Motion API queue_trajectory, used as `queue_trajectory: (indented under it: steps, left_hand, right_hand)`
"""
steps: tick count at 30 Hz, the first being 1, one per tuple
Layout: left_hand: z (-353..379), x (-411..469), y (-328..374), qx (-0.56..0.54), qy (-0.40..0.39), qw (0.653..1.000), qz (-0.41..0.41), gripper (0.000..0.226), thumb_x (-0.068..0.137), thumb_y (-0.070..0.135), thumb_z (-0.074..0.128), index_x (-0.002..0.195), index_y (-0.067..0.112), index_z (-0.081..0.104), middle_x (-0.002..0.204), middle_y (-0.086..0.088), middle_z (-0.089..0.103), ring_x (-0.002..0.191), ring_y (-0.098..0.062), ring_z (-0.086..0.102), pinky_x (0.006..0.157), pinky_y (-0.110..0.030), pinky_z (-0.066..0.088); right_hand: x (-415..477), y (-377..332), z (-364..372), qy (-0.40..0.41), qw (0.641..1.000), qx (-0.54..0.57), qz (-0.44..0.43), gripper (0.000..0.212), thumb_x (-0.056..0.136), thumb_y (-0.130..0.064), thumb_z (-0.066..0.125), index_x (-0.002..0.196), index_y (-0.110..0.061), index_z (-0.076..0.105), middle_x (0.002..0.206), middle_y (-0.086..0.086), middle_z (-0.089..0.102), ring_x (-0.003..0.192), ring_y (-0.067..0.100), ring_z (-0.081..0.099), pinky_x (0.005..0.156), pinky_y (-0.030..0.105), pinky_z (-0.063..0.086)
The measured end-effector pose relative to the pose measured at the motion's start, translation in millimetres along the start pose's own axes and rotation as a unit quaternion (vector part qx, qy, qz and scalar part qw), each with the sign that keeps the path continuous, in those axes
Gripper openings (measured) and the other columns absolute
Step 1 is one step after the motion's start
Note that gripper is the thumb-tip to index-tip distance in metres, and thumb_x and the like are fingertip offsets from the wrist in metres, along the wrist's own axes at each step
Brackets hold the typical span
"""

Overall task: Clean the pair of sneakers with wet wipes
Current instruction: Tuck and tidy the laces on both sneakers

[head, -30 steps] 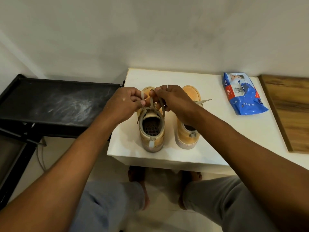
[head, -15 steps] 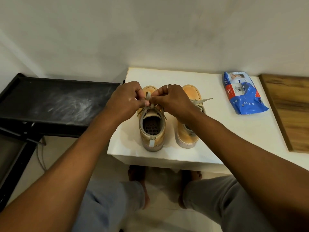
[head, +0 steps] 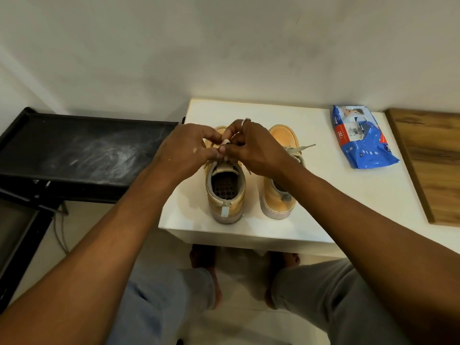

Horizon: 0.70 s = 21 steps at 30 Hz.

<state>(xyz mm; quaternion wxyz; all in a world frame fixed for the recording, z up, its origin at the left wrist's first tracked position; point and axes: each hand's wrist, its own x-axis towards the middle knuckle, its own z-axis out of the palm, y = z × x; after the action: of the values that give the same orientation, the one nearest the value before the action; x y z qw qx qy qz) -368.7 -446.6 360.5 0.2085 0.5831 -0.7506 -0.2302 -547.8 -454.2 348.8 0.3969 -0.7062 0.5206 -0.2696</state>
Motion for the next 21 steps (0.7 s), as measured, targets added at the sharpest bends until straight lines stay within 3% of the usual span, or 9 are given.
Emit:
queue_trajectory:
  steps: [3, 7, 10, 14, 18, 21]
  left_hand:
    - [-2.5, 0.2, -0.3, 0.007, -0.016, 1.0, 0.009, 0.015, 0.086, 0.037, 0.067, 0.096, 0.031, 0.077, 0.083, 0.015, 0.067, 0.075, -0.001, 0.058, 0.072, -0.026, 0.046]
    - [-1.8, -1.5, -1.5, 0.032, -0.044, 0.998, -0.018, 0.023, 0.093, 0.035, 0.058, 0.091, 0.022, 0.077, 0.084, 0.003, 0.071, 0.075, -0.013, 0.063, 0.07, -0.033, 0.053]
    - [-0.3, -2.8, -1.8, 0.006, -0.065, 0.997, -0.045, 0.026, 0.095, 0.034, 0.056, 0.089, 0.016, 0.074, 0.09, -0.004, 0.071, 0.081, -0.018, 0.064, 0.068, -0.026, 0.047]
    - [-1.4, -3.6, 0.2, 0.007, -0.075, 0.996, -0.048, 0.027, 0.097, 0.033, 0.053, 0.091, 0.014, 0.072, 0.087, -0.004, 0.069, 0.079, -0.017, 0.063, 0.061, -0.02, 0.042]
    - [-3.3, -2.3, -2.7, 0.04, -0.074, 0.996, -0.038, 0.029, 0.095, 0.038, 0.054, 0.087, 0.016, 0.071, 0.082, -0.003, 0.069, 0.077, -0.018, 0.063, 0.066, -0.028, 0.048]
    - [-4.2, -0.7, -5.1, 0.058, -0.055, 0.996, -0.036, 0.029, 0.093, 0.044, 0.056, 0.085, 0.022, 0.072, 0.082, 0.005, 0.07, 0.076, -0.012, 0.063, 0.072, -0.034, 0.054]
  right_hand:
    - [-0.7, 1.5, 0.7, 0.012, 1.0, 0.026, 0.007, 0.022, 0.089, -0.027, 0.069, 0.097, -0.019, 0.05, 0.077, -0.001, 0.069, 0.067, 0.01, 0.067, 0.063, 0.027, 0.055]
    - [-2.1, -0.3, 0.5, -0.03, 0.999, 0.032, -0.013, 0.029, 0.084, -0.024, 0.076, 0.1, -0.02, 0.052, 0.076, -0.006, 0.067, 0.066, 0.004, 0.064, 0.061, 0.019, 0.049]
    - [-2.9, -3.2, 5.1, -0.021, 0.999, -0.037, -0.029, 0.031, 0.084, -0.022, 0.074, 0.111, -0.022, 0.059, 0.081, -0.007, 0.066, 0.07, 0.006, 0.063, 0.062, 0.019, 0.049]
    - [-0.4, -7.8, 11.6, 0.018, 0.981, -0.174, -0.077, 0.03, 0.087, -0.028, 0.067, 0.116, -0.019, 0.069, 0.08, -0.012, 0.06, 0.063, -0.001, 0.052, 0.057, 0.009, 0.034]
    - [2.2, -3.4, 11.5, 0.03, 0.971, -0.219, -0.089, 0.027, 0.088, -0.039, 0.062, 0.1, -0.02, 0.076, 0.088, -0.003, 0.07, 0.072, 0.008, 0.059, 0.059, 0.024, 0.048]
    - [2.7, -1.4, 11.4, 0.002, 0.971, -0.23, -0.062, 0.03, 0.09, -0.043, 0.056, 0.091, -0.019, 0.074, 0.082, -0.002, 0.067, 0.072, 0.013, 0.06, 0.056, 0.03, 0.046]
